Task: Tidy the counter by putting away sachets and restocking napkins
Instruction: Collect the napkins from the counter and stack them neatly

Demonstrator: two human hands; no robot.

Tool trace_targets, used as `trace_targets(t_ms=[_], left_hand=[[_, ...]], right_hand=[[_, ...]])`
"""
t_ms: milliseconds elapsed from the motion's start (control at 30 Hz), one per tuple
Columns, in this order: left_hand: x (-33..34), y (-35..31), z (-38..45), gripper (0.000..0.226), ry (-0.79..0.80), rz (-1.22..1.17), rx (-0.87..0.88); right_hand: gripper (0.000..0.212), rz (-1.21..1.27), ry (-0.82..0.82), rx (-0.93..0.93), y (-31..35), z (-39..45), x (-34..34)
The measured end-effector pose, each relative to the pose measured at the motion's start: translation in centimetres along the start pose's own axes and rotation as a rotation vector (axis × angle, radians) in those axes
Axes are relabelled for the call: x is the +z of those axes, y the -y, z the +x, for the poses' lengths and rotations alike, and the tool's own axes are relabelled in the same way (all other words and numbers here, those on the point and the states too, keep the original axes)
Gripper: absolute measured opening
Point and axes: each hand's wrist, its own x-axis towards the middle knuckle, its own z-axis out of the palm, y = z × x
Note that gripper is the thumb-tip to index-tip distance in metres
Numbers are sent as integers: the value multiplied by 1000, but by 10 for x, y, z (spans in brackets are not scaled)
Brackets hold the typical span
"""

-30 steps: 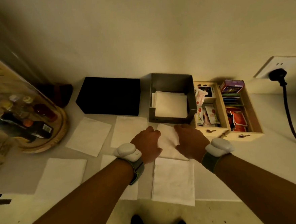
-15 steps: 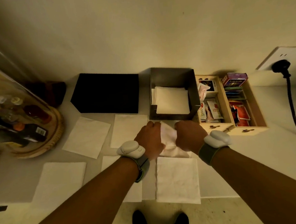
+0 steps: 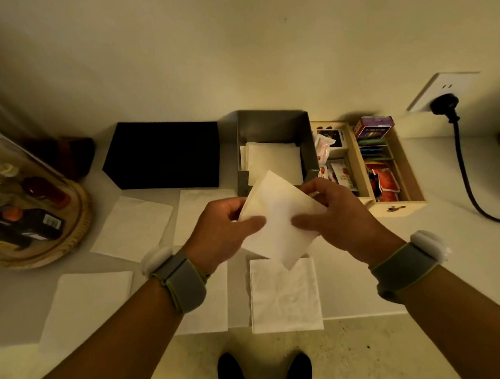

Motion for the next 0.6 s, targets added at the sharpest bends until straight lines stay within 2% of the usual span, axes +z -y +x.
trace_targets(t_ms=[100,200,333,433,533,600], left_hand=[[5,6,-26,17,29,-139,-131],[18,22,-51,10,27,-144,-239],[33,47,-74,10,28,-70,-334],[39,62,-83,13,11,89,-321],[41,73,-87,26,-9,487,-220],[42,76,-87,35,-26,639,-164]], right_hand=[[47,116,36,115,-11,-11,-5],[49,14,74,187,-28,-18,0],[53,-165,133,173,-49,-24,11],[56,-276,155,132,-59,-24,20],[58,-402,177,93,-68,-24,28],[62,-509,178,73,-72,-26,31]])
